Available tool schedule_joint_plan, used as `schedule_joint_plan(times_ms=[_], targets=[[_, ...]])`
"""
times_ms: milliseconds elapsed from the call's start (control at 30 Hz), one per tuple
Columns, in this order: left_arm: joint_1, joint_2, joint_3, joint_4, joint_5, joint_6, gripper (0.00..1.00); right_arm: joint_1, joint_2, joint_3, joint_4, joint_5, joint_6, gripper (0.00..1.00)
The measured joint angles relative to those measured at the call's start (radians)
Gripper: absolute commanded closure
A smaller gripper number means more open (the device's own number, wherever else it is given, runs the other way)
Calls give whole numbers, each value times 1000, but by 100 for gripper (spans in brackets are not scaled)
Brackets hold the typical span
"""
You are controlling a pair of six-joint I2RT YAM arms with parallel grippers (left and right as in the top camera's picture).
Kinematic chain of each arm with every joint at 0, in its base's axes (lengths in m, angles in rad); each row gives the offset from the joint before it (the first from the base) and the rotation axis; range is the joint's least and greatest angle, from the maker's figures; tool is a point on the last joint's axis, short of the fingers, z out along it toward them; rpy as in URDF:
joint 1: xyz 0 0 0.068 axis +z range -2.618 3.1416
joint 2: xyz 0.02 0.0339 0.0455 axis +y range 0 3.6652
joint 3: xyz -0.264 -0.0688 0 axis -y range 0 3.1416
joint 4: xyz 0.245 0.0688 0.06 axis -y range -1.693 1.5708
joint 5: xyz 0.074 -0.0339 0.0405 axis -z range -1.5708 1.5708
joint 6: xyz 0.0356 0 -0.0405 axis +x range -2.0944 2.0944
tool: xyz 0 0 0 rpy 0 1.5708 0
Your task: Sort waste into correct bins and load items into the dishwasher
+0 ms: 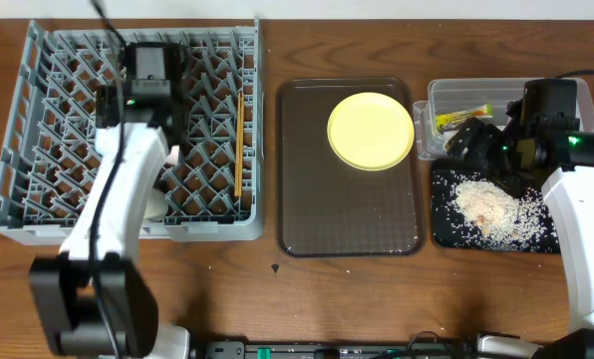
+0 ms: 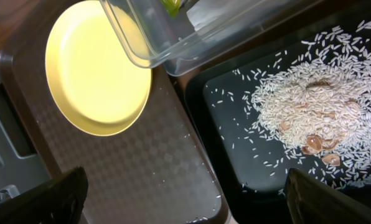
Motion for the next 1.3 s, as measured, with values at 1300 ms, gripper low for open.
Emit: schedule_joint_plan(times_ms=[1300], targets=[[-309,-341,0,-318,1042,-231,12,438,402,0,283,185,337,38]])
